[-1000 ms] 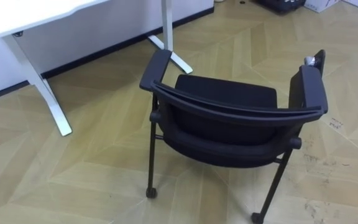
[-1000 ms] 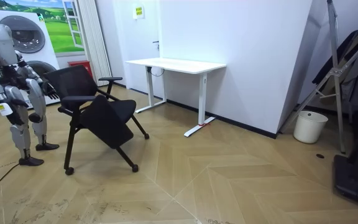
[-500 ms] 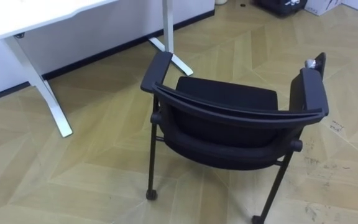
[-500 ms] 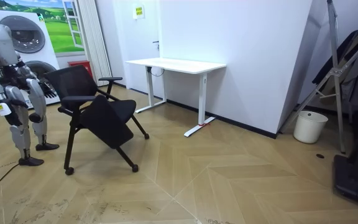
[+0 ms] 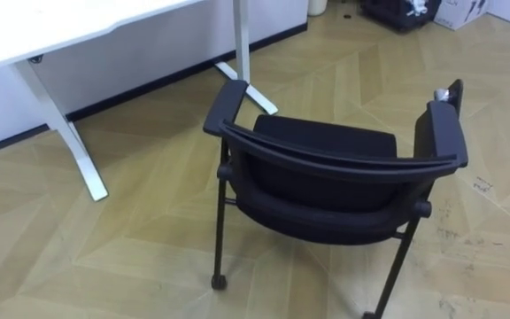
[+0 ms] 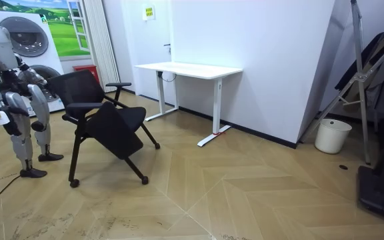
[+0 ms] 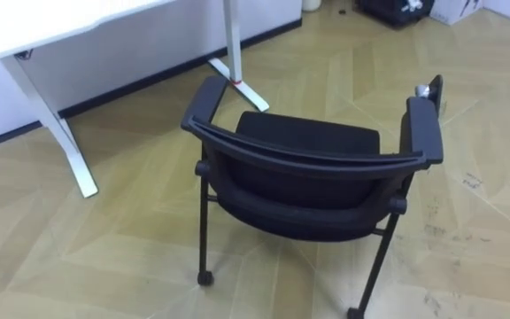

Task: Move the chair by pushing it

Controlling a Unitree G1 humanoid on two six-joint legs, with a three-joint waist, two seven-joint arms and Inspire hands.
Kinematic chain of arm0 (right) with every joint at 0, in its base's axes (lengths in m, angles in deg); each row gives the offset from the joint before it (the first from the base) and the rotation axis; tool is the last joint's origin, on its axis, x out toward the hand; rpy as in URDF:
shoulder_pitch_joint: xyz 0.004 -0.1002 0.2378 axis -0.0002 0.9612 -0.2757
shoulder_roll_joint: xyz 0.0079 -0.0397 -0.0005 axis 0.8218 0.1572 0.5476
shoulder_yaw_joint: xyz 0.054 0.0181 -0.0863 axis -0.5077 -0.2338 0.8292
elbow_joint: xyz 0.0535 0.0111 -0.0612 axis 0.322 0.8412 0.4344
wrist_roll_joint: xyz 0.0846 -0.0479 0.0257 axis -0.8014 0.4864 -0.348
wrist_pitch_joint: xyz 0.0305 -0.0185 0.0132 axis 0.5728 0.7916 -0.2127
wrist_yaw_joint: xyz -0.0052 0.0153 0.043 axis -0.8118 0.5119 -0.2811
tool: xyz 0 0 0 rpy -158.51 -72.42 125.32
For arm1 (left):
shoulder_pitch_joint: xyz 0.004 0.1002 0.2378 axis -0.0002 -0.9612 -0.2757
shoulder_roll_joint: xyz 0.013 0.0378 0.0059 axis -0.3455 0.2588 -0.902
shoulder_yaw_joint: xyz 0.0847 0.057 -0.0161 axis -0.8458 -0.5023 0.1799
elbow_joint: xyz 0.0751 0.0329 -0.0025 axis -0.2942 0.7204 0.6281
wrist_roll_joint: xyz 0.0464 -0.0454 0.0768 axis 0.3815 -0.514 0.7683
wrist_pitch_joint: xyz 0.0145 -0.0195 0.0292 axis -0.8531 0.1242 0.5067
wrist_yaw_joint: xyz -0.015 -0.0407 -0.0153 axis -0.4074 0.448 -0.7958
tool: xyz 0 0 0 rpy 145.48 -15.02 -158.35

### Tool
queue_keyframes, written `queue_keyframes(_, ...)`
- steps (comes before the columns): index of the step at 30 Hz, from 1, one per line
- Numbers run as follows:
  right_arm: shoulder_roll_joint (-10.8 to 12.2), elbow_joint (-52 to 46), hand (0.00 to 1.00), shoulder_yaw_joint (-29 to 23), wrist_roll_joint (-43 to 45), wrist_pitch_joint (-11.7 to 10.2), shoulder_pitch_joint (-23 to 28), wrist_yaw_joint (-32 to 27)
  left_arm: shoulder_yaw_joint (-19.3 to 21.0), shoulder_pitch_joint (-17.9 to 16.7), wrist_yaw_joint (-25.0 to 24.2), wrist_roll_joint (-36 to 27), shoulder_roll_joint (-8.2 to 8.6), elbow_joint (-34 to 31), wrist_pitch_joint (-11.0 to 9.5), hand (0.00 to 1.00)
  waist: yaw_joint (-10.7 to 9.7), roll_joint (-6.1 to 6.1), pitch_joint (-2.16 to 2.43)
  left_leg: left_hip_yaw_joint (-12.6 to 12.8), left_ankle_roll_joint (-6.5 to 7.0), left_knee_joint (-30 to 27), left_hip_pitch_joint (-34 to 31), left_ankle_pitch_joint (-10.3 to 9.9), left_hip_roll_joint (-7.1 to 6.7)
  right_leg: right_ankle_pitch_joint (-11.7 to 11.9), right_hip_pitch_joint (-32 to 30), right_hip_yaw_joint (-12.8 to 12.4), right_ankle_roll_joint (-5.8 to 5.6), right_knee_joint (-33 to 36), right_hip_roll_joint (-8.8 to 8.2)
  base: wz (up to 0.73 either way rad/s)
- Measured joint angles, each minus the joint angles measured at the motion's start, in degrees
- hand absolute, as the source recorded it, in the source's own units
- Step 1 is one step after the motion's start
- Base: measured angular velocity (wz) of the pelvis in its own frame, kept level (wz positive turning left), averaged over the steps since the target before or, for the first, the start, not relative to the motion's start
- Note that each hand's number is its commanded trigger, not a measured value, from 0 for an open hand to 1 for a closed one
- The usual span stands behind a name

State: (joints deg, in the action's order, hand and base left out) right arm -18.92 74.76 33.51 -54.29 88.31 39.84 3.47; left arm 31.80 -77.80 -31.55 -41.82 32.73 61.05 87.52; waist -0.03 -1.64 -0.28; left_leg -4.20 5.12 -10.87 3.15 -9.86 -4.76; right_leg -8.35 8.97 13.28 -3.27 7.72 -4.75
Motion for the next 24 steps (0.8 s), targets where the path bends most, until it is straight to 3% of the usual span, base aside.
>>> queue_keyframes(8, -1.9, 0.3, 0.00, -2.4, 2.7, 0.1, -0.9, 0.4, 0.0, 3.4, 3.7, 9.0, -1.26, -12.3, 0.6, 0.00, -1.5, -1.31, 0.24, 0.8, 0.00, 0.2, -0.5, 0.0, 0.02, 0.0, -0.8, -0.5, 0.00, 0.0, 0.12, -0.03)
queue_keyframes(11, -2.0, 0.2, 0.00, -2.8, 1.9, 0.2, -0.4, 0.3, -0.3, 3.8, 3.8, 12.9, -1.26, -21.0, 0.8, 0.00, -1.9, -1.53, 0.25, 0.8, 0.00, 0.4, -0.6, 0.0, 0.19, 0.0, -1.1, -0.5, 0.00, 0.0, 0.18, -0.01)
queue_keyframes(19, -1.7, 0.2, 0.00, -1.8, 0.9, 0.1, -1.1, 0.2, -5.1, 5.6, 3.9, 25.9, -1.09, -37.7, 1.9, 0.00, -3.0, -1.36, 0.12, 0.8, -0.01, 0.5, -0.6, 0.0, 0.17, 0.0, -1.2, -1.8, 0.00, -0.1, 0.31, 0.00)
queue_keyframes(24, -1.6, 0.4, 0.00, -0.2, 0.3, 0.1, -1.4, -0.2, -8.3, 5.6, 3.9, 32.9, -1.09, -42.1, 2.1, 0.00, -4.2, -1.30, 0.15, 1.1, -0.02, 0.5, -0.5, 0.0, 0.16, 0.0, -1.1, -2.1, 0.00, -0.2, 0.40, 0.00)
